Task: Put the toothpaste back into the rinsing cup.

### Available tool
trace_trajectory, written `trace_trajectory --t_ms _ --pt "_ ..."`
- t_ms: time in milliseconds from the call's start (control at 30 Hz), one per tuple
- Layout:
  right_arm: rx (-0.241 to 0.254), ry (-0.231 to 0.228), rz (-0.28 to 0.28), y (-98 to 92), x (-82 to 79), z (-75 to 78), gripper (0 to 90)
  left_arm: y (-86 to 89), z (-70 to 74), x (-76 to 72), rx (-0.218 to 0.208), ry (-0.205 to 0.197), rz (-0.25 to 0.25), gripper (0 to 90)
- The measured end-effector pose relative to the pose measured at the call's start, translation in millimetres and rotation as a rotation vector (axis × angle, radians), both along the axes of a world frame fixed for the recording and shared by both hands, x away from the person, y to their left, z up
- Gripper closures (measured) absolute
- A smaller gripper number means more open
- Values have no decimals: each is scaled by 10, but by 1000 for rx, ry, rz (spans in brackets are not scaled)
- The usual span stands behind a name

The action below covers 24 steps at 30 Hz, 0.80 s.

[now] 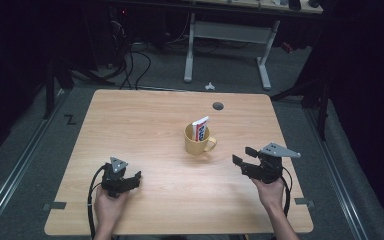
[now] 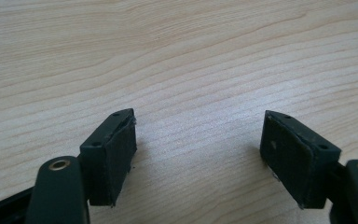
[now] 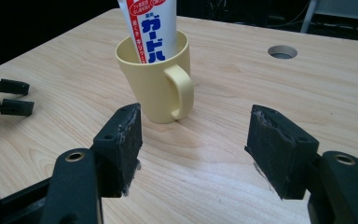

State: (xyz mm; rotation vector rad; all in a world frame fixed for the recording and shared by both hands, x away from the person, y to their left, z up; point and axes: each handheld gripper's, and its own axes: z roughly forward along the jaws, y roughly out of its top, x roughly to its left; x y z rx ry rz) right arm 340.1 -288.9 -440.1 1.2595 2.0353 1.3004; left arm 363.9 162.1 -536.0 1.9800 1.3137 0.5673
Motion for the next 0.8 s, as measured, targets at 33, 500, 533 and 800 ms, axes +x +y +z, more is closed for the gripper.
trace_trajectory --t_ms 33,500,533,800 --pt "6 0 0 -3 -3 -8 356 0 0 0 0 0 0 273" --pt "18 20 -3 2 -50 -108 357 0 0 0 0 0 0 273" --pt "19 22 -4 0 -53 -116 357 -1 0 0 0 0 0 273" --pt "17 26 -16 -11 -71 -173 357 0 0 0 0 0 0 273"
